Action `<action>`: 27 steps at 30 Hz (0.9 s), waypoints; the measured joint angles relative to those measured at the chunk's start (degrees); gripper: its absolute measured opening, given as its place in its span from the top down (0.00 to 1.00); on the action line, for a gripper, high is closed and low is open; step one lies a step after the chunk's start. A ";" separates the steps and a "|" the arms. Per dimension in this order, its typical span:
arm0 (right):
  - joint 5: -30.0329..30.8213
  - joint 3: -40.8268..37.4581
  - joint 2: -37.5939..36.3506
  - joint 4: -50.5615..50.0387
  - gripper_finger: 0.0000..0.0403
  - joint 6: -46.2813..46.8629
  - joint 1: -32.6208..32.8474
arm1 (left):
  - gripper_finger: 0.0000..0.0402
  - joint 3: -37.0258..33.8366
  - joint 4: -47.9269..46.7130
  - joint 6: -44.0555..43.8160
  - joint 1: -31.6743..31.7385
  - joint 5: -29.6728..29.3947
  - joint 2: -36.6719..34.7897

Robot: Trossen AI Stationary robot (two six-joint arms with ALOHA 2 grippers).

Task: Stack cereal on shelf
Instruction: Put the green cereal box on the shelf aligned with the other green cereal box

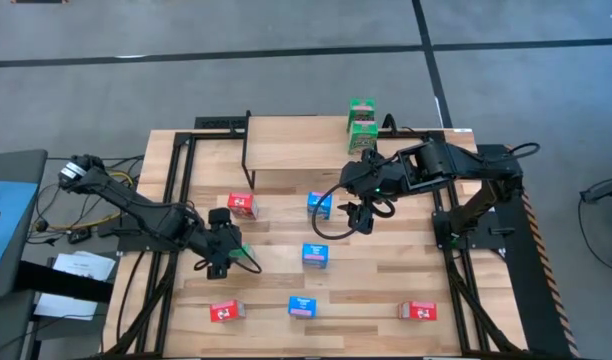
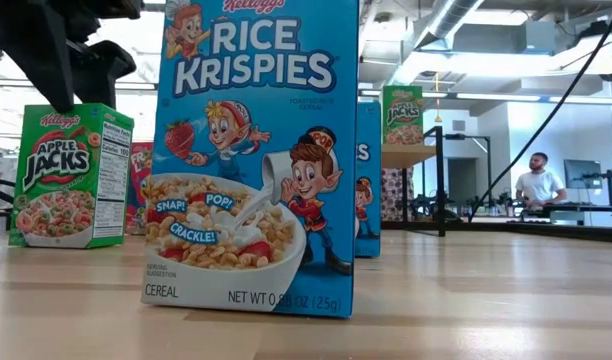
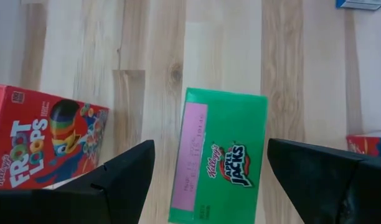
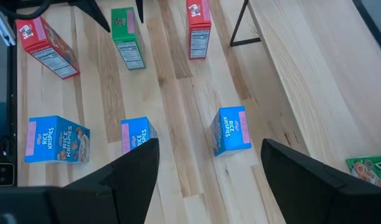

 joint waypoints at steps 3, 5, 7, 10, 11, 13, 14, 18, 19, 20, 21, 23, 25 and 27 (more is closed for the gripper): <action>0.00 0.00 0.00 0.01 0.24 0.00 0.00 | 0.25 0.00 -0.23 0.04 0.00 0.62 1.11; 0.02 -0.01 0.00 0.01 0.24 0.01 0.00 | 0.25 0.00 -0.87 0.03 0.00 0.93 2.00; 0.04 0.00 0.00 0.01 0.24 0.02 0.00 | 0.25 -0.01 -0.91 -0.02 0.00 1.07 2.97; 0.04 0.00 -0.02 -0.01 0.24 0.02 0.00 | 0.25 0.00 -0.95 -0.26 0.06 0.71 3.62; 0.05 0.00 -0.02 0.01 0.24 0.02 0.00 | 0.25 0.00 -1.04 -0.33 0.07 0.69 3.73; 0.07 0.00 -0.02 -0.01 0.24 0.02 0.00 | 0.26 0.00 -1.06 -0.51 0.07 0.71 3.60; 0.05 0.00 -0.02 -0.01 0.24 0.02 0.00 | 0.27 0.00 -1.02 -0.65 0.09 0.69 3.61; 0.05 0.00 -0.02 -0.01 0.24 0.02 0.00 | 0.33 0.00 -1.03 -0.81 0.09 0.86 3.62; 0.05 0.00 -0.02 -0.01 0.24 0.02 0.00 | 0.35 0.00 -1.05 -0.81 0.09 0.86 3.62; 0.04 0.00 -0.02 -0.02 0.24 0.02 0.00 | 0.37 0.00 -1.01 -0.81 0.09 0.86 3.62; 0.04 0.00 -0.02 -0.01 0.24 0.02 0.00 | 0.39 0.00 -1.02 -0.81 0.09 0.86 3.62; 0.04 0.00 -0.02 -0.03 0.24 0.02 0.00 | 0.43 0.00 -1.02 -0.81 0.09 0.86 3.62; 0.04 0.00 -0.02 -0.03 0.24 0.02 0.00 | 0.47 0.00 -1.03 -0.81 0.09 0.89 3.62; 0.04 -0.02 -0.02 -0.03 0.24 0.02 0.00 | 0.50 0.00 -1.02 -0.70 0.09 0.89 3.62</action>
